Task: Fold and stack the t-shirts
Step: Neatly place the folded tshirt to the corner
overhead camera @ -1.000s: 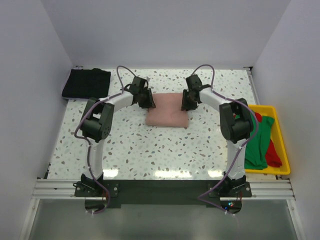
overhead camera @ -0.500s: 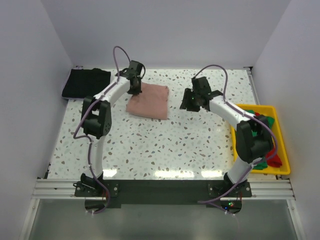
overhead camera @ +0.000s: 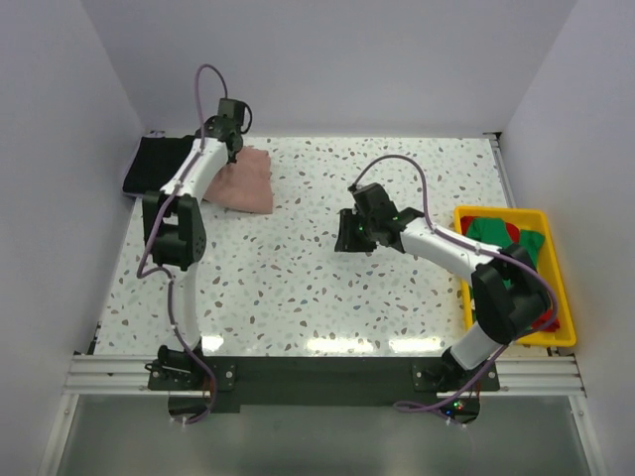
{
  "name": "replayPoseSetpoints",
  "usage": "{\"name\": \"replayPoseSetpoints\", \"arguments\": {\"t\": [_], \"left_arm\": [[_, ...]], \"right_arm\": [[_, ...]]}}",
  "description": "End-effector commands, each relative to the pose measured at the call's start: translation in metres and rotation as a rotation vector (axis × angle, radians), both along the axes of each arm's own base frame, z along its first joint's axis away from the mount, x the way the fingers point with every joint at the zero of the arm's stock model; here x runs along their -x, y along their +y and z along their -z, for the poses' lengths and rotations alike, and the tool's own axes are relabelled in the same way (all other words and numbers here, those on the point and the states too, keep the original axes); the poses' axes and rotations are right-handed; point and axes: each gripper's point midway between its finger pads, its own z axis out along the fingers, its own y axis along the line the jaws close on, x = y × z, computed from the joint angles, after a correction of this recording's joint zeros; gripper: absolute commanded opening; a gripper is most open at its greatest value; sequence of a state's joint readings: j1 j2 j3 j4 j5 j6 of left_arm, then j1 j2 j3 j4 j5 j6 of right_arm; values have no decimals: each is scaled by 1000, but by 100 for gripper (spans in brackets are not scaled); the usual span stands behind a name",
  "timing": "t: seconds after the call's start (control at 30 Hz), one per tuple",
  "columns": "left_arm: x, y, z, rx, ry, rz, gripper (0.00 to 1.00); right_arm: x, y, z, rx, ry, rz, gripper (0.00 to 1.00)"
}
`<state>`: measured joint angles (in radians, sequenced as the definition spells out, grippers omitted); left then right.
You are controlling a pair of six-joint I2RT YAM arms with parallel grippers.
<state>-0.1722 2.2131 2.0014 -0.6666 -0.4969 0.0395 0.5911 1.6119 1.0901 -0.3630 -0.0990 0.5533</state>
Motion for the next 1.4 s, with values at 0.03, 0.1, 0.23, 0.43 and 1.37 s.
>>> {"name": "replayPoseSetpoints", "arguments": {"t": [0.03,0.1,0.23,0.43,1.37], "left_arm": [[-19,33,-61,-155,-103,30,0],[-24,44,-74,-192,-118,28,0],[-32,68,-95,-210,-161,29,0],[-40,88,-132,-253,-251,34,0],[-37,92,-203,-192,-404,115,0]], "right_arm": [[5,8,-18,-50,-43,-35,40],[8,8,-18,-50,-38,-43,40],[10,8,-20,-43,-35,-59,40],[13,8,-17,-34,-25,-71,39],[11,9,-14,-9,-31,-79,35]]}}
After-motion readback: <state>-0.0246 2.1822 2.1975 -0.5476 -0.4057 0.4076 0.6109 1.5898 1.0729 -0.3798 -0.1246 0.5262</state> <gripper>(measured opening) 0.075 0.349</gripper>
